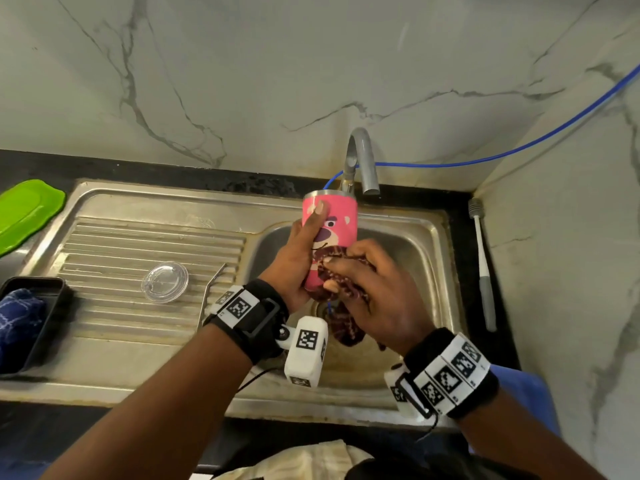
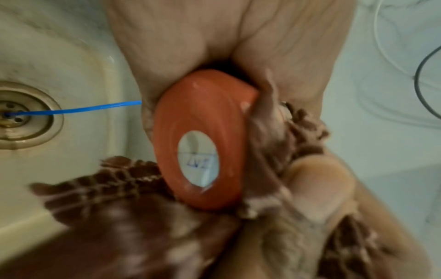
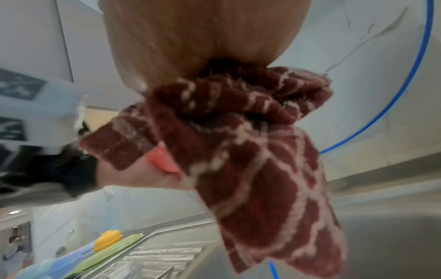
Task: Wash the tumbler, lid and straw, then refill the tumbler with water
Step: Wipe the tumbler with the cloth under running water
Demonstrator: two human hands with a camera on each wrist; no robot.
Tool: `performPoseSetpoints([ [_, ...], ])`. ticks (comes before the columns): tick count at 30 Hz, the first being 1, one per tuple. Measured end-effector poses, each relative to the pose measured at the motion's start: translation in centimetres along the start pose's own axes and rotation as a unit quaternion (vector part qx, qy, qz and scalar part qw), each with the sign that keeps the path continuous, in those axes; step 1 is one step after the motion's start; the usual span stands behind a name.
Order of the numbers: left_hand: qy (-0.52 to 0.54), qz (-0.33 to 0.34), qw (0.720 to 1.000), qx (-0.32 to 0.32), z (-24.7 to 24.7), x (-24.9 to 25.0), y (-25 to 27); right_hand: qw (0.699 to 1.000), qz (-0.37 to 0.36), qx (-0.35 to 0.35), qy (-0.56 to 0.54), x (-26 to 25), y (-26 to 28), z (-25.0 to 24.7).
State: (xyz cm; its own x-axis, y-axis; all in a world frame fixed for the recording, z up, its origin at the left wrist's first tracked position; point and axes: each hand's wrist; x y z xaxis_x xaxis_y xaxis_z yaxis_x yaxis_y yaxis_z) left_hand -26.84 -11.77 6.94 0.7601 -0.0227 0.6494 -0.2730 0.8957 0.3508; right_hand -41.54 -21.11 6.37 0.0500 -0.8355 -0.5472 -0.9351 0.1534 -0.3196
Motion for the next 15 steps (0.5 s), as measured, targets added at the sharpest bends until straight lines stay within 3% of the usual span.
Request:
performPoseSetpoints([
  [3,0.004,-0.021,0.998,-0.052,0.4,-0.8,0.5,0.999,0.037,0.028,-0.024,1.2,-1.1,-1.5],
  [9,0.032,-0.006,0.998,-0.059,0.8,-1.5,0.7,0.992,0.115,0.058,-0.002,2.4,-5.2,-3.6],
  [15,0.007,-0.003,0.999,-0.040,0.1,0.5,0.2,0.998,0.064,0.028,0.011,0.0,-3.4,-0.4],
])
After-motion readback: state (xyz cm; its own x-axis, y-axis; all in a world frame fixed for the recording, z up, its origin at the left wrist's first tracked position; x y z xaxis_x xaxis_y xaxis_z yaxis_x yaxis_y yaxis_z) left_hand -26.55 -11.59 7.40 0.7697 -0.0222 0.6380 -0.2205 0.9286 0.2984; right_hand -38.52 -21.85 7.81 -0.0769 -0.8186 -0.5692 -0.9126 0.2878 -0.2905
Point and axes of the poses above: each hand's wrist, its own y-axis away from the middle knuckle, its own z-axis out of the palm, x = y × z, and after that the axes turned 9 degrees about -x, right-handed
